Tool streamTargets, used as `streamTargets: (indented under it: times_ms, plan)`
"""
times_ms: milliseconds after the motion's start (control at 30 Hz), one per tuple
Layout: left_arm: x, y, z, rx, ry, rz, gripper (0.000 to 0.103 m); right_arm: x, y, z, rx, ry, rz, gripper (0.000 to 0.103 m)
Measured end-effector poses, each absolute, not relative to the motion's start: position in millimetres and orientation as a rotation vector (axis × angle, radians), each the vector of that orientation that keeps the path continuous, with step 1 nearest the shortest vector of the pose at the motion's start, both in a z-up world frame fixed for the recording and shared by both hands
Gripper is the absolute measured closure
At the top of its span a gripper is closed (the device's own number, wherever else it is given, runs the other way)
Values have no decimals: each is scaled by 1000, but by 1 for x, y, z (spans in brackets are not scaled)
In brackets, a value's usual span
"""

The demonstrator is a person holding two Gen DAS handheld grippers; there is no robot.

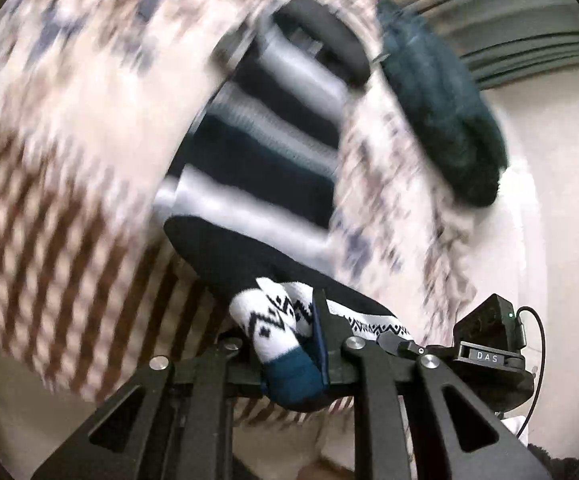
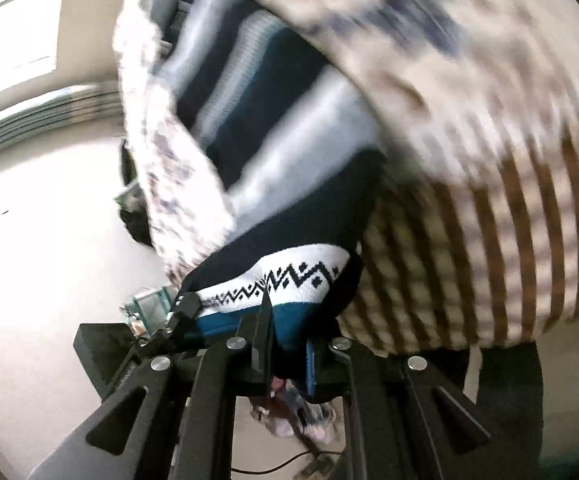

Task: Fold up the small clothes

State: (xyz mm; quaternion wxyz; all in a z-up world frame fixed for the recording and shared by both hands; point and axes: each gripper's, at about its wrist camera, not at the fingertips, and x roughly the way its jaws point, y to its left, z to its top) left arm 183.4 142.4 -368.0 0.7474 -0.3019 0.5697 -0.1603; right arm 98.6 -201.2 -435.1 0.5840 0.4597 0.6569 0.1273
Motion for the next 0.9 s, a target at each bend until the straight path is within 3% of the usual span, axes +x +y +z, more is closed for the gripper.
streamTargets:
  times_ms: [167,267,533,600,667,733,867,900]
  plan:
    - [274,160,-340,-684,1133,-381,89,191,-204,-384,1057,1415,336,91]
    - [336,165,-352,-683,1111,-372,89,264,-203,-374,1046,1372,332,91]
    - [471,188,-409,-751,1167,-345,88,432,-185,-419,1060,1400,266,91]
    - [505,191,-438,-808,1234,-349,82,462,-184,-436,1082,1416,247,88]
    - [527,193,-459,-848,1258,-351,56,490,-186,-459,1138,1440,242,85]
    - [544,196,-472,-884,1253,-358,43,514,-191,-477,1193,1417,240,78]
    - [577,206,-489,-944,1232,-334,42,550,-200,-495,1217,1344,220,77]
    - [582,208,-490,-963,1231,-334,42,555,-202,-497,1210,1338,208,71]
